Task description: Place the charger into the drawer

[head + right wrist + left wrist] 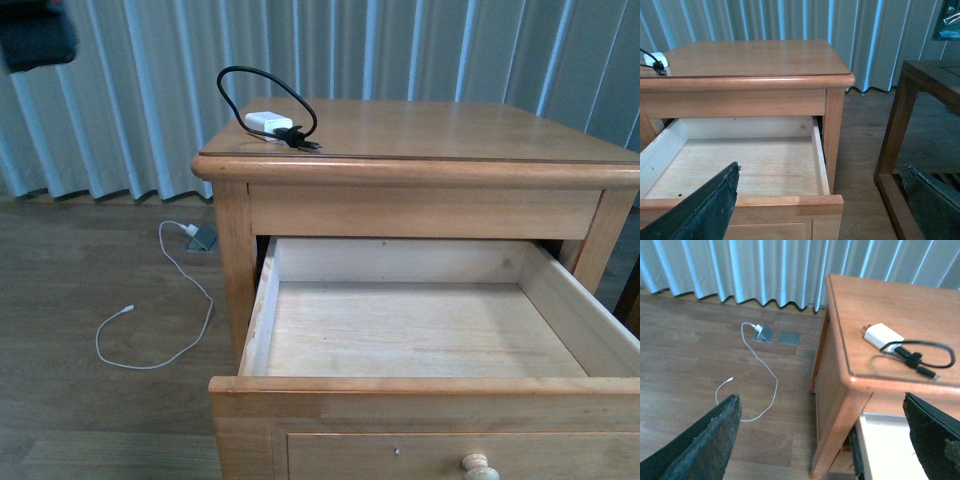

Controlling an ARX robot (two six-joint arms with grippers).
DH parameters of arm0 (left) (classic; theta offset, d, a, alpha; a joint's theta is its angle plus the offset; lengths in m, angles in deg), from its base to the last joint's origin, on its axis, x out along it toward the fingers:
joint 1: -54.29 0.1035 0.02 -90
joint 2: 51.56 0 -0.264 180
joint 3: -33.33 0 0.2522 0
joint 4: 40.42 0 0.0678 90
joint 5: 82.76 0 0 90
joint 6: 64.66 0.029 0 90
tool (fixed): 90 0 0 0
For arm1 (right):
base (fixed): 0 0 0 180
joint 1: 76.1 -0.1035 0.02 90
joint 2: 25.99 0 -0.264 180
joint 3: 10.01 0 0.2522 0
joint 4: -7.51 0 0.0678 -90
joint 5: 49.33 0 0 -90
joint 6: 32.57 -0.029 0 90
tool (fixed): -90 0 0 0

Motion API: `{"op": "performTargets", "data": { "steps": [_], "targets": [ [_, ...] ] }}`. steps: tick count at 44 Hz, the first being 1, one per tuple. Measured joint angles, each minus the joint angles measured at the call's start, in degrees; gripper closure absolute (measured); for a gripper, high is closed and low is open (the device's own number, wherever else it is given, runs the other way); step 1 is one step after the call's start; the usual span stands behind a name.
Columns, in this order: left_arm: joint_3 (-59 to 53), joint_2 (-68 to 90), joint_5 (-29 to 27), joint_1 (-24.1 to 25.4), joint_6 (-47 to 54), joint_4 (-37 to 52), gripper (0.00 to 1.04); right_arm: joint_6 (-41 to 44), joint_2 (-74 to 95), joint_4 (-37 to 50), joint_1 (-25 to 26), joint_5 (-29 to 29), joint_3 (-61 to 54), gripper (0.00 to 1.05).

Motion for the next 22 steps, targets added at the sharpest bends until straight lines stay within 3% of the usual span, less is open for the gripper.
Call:
{"op": "performTargets", "data": {
  "steps": [12,22],
  "targets": [
    [23.17,23.98,1.60,-4.17,0.92,3.37,0.06,-0.02,0.00,0.00,0.00,0.00,0.00,0.08],
    [38.18,39.52,1.53,-6.54,-2.23,0.85,0.06,-0.02,0.00,0.00,0.00,0.00,0.00,0.08]
  ]
}}
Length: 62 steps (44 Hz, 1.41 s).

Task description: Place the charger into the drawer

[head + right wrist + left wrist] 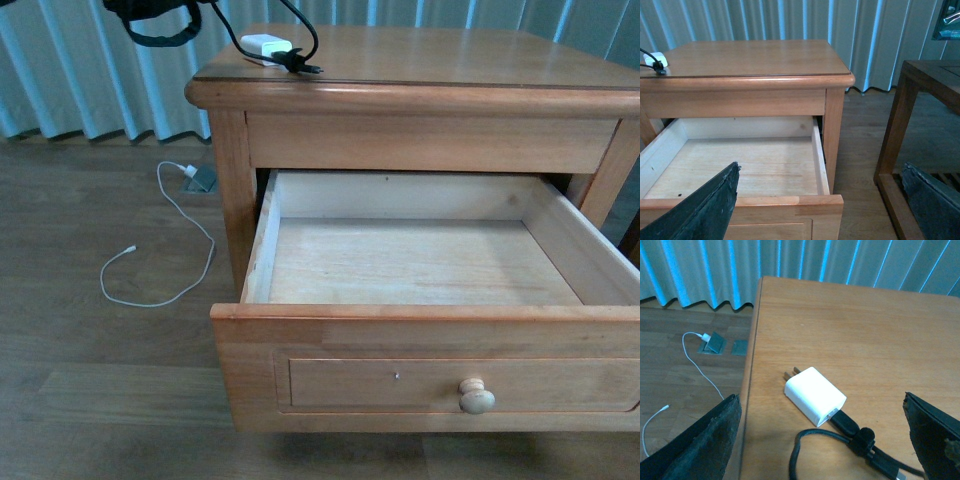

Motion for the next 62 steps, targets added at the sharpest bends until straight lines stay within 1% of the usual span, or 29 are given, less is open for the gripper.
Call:
{"op": "performTargets", "data": {
  "steps": [5,7,10,12,14,20,31,32,33,38,39,43,49,52,54,62],
  "targets": [
    [7.30,6.45,-1.84,-1.01,-1.27,-3.34,0.06,0.00,0.00,0.00,0.00,0.02,0.00,0.08],
    [10.64,9.18,-3.58,-1.33,-1.68,-5.05,0.06,0.00,0.00,0.00,0.00,0.02,0.00,0.08],
    [12.92,10.99,-4.50,-1.51,-2.27,-6.12,0.06,0.00,0.00,0.00,0.00,0.00,0.00,0.08],
    [15.52,13.07,-6.64,-1.62,-2.89,-7.21,0.06,0.00,0.00,0.00,0.00,0.00,0.00,0.08],
    [17.25,14.36,-7.50,-1.66,-3.61,-7.96,0.06,0.00,0.00,0.00,0.00,0.00,0.00,0.08],
    [20.87,16.85,-7.93,-1.88,-4.70,-9.64,0.06,0.00,0.00,0.00,0.00,0.02,0.00,0.08],
    [26.21,20.22,-11.37,-2.19,-5.88,-14.36,0.07,0.00,0.00,0.00,0.00,0.00,0.00,0.08],
    [26.45,20.31,-11.58,-2.19,-5.88,-14.86,0.10,0.02,0.00,0.00,0.00,0.00,0.00,0.08],
    [26.77,20.48,-11.67,-2.19,-5.90,-15.45,0.15,0.00,0.00,0.00,-0.02,0.02,0.00,0.08],
    [27.39,20.92,-12.55,-2.19,-5.90,-16.48,0.33,0.00,0.00,0.00,0.00,0.02,0.00,0.08],
    [27.45,20.96,-12.57,-2.19,-5.92,-16.57,0.34,0.00,0.00,0.00,0.00,0.02,0.00,0.08],
    [27.78,21.11,-12.66,-2.10,-5.92,-17.14,0.47,0.00,0.00,0.00,0.00,0.02,0.00,0.08],
    [28.09,21.24,-12.04,-1.88,-7.10,-17.44,0.76,0.02,0.00,0.00,0.00,0.02,0.00,0.08],
    [27.45,20.96,-11.89,-1.90,-7.21,-16.68,0.86,0.00,0.00,0.00,-0.02,0.02,0.00,0.08],
    [26.36,20.35,-11.65,-1.90,-7.17,-15.80,0.89,0.00,0.00,0.00,-0.02,0.00,0.00,0.08],
    [20.31,16.90,-9.79,-1.81,-6.12,-11.39,0.89,0.00,0.00,0.00,0.00,0.02,0.00,0.08]
  ]
}}
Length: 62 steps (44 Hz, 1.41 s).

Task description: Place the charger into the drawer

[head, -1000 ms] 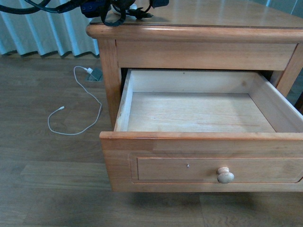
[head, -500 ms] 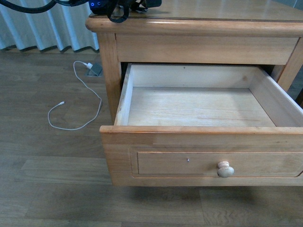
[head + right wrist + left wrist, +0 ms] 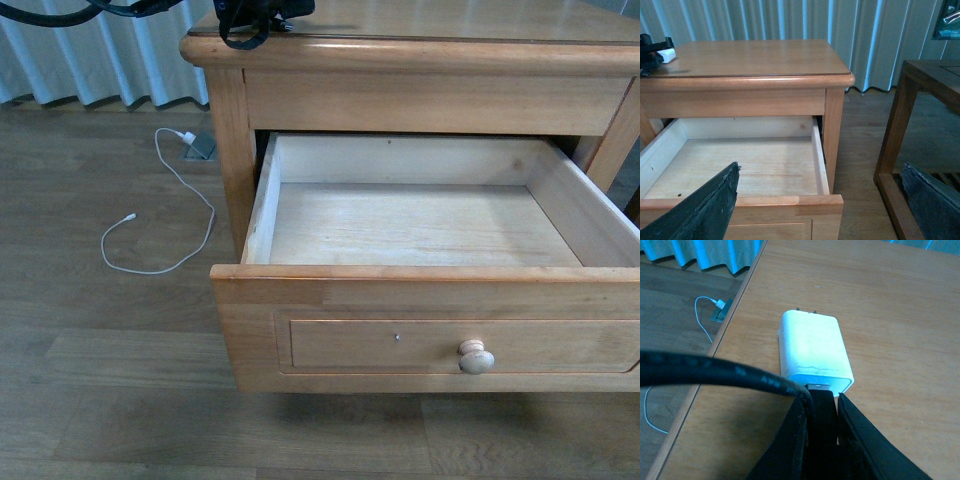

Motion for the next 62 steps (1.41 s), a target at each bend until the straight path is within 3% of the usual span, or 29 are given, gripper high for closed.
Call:
{"op": "performTargets", "data": {
  "steps": [13,31,43,61,62],
  "targets": [
    [-18.18,-15.82,8.37,-0.70,6.47,9.01,0.90,0.00,0.00,0.00,0.00,-0.02,0.00,0.08],
    [-37.09,-35.91,21.84,-10.80,25.38,6.56,0.90,0.00,0.00,0.00,0.00,-0.02,0.00,0.08],
    [-39.36,-30.38,22.84,-13.49,28.63,4.04,0.90,0.00,0.00,0.00,0.00,-0.02,0.00,0.08],
    [-35.95,-16.02,21.05,-12.83,28.02,4.55,0.90,0.00,0.00,0.00,0.00,0.00,0.00,0.08],
    [-35.32,-14.93,20.74,-12.55,27.47,4.63,0.85,0.00,0.00,0.00,0.00,-0.02,0.00,0.08]
  ]
}}
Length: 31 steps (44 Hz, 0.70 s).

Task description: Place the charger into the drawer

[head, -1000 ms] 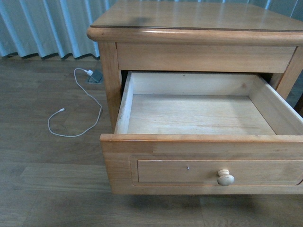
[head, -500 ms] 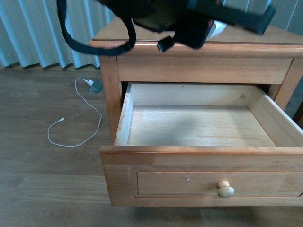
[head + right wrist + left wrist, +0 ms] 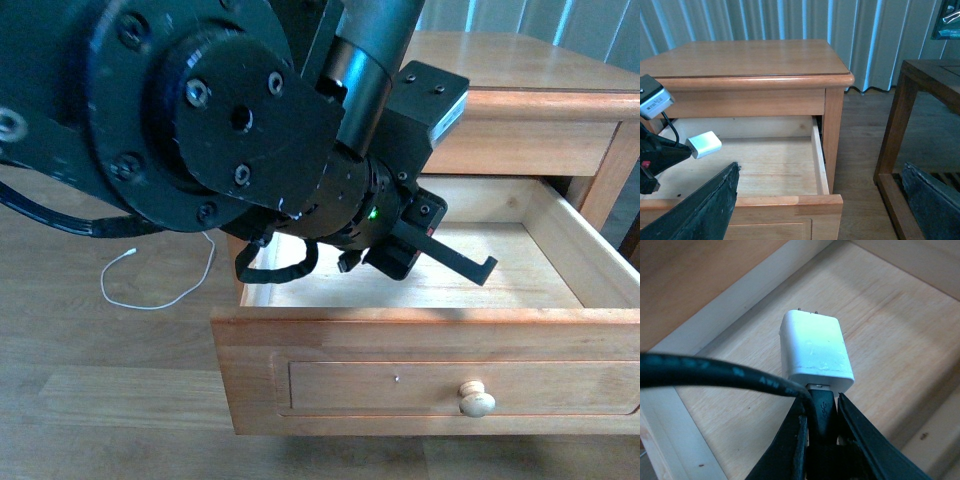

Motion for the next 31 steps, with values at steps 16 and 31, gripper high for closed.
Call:
{"op": "performTargets", "data": {
  "steps": [16,31],
  "targets": [
    [2.03,1.20,-8.76,2.51,-2.78,5.57,0.33,0.02,0.00,0.00,0.00,0.00,0.00,0.08],
    [-4.76,-16.72,-18.53,6.45,-6.05,8.66,0.06,0.00,0.00,0.00,-0.02,0.00,0.00,0.08]
  ]
}}
